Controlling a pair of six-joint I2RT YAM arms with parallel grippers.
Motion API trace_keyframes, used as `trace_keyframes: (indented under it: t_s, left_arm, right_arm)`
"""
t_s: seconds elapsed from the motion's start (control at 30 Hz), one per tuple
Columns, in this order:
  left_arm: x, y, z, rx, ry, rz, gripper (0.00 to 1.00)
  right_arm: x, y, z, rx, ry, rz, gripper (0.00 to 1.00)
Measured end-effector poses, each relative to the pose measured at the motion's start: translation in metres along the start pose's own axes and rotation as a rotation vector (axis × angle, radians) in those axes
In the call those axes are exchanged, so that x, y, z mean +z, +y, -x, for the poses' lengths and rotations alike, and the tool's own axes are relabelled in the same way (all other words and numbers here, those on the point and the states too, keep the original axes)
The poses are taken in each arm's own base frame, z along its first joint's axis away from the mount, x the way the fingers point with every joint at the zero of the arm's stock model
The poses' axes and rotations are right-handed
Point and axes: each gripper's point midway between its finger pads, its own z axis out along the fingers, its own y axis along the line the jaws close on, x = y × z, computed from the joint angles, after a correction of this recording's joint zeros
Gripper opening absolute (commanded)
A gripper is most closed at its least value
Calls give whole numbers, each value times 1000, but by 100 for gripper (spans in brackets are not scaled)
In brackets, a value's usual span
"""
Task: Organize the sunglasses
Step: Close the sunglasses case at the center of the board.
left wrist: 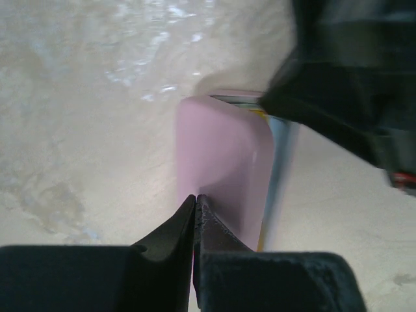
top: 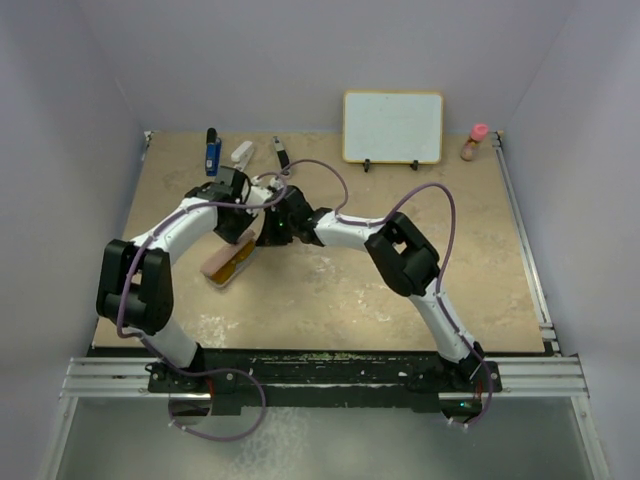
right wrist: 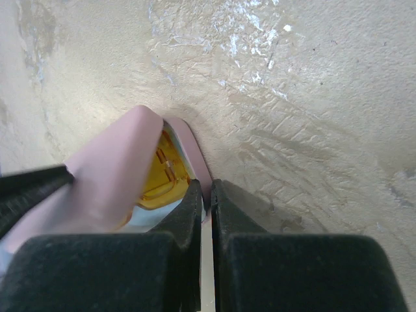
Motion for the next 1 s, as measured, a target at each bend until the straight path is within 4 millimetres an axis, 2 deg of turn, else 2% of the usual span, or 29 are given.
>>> trace_keyframes:
  t_s: [0.1, 0.2, 0.3, 0.4, 0.57, 0.63, 0.8, 0.9, 1.0]
  left_arm:
    - [2, -18, 0, 35, 7, -39, 4]
    - [4, -43, -14, 62, 62, -100, 4]
    - [4, -51, -16, 64, 73, -125, 4]
    - [4, -54, -16, 68, 72, -130, 4]
    - [4, -52, -14, 69, 70, -121, 4]
    - [4, -50, -13, 69, 67, -108, 4]
    - [1, -44, -8, 73, 63, -84, 4]
    - [8, -37, -2, 61, 42, -66, 4]
    - [18, -32, -4, 45, 51, -64, 4]
  right_arm:
    - [0, 0, -2, 23, -8, -1, 0]
    - [1, 3, -5, 65, -16, 18, 0]
    - [1, 3, -6, 94, -33, 44, 0]
    - [1, 6, -7, 99, -33, 85, 2]
    - [-1, 13, -18, 77, 2, 161, 29]
    - [-4, 19, -23, 66, 11, 214, 36]
    - [-14, 22, -29, 55, 9, 337, 40]
    - [-22, 23, -38, 57, 42, 409, 41]
    - [-28, 27, -51, 60, 81, 468, 40]
